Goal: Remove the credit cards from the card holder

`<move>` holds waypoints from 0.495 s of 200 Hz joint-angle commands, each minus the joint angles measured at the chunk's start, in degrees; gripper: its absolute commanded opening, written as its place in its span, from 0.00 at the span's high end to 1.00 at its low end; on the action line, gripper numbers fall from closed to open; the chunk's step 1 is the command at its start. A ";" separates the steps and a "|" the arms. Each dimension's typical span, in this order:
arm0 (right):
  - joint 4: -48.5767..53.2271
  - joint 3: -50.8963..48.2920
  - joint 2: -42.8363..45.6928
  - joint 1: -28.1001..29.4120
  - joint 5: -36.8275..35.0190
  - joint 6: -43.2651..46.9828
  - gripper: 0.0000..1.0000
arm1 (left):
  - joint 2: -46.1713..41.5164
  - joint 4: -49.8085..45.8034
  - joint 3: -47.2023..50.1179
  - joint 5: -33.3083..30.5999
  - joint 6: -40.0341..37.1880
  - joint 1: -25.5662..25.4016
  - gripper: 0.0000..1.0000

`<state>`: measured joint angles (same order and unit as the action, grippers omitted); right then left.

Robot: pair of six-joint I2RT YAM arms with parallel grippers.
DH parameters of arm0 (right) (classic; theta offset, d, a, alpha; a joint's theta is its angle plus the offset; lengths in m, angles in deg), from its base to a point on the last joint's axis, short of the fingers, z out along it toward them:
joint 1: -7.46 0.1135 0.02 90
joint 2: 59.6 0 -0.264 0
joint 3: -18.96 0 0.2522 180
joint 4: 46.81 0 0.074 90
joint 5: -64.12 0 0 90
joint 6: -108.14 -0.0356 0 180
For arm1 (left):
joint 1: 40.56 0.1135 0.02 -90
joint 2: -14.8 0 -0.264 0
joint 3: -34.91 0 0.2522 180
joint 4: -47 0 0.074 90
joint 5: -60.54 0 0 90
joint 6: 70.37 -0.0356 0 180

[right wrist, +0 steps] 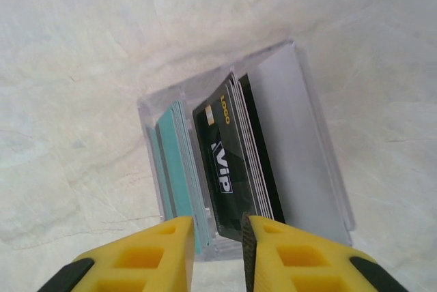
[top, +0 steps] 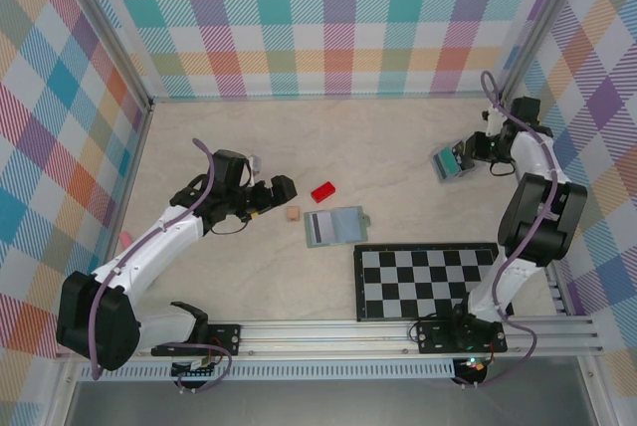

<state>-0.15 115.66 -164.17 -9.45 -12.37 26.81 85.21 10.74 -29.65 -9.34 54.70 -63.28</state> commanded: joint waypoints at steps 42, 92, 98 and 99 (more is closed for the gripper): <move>4.62 -4.20 12.33 2.29 2.38 -14.70 0.66 | 3.39 -3.03 -1.68 1.28 0.31 0.36 0.00; 3.04 -16.41 22.73 20.78 -3.50 -26.53 0.65 | 7.98 -3.21 -3.34 0.72 3.04 -2.97 0.00; 3.76 -16.56 22.72 23.02 -2.86 -28.63 0.65 | 8.69 -2.93 -3.56 0.59 3.52 -3.63 0.01; 3.84 -16.57 22.65 23.30 -2.70 -28.93 0.65 | 8.82 -2.91 -3.58 0.56 3.52 -3.81 0.01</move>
<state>1.73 101.02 -143.34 6.55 -14.73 7.49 92.01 8.73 -30.79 -9.12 56.04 -64.53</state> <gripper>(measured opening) 0.343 0.998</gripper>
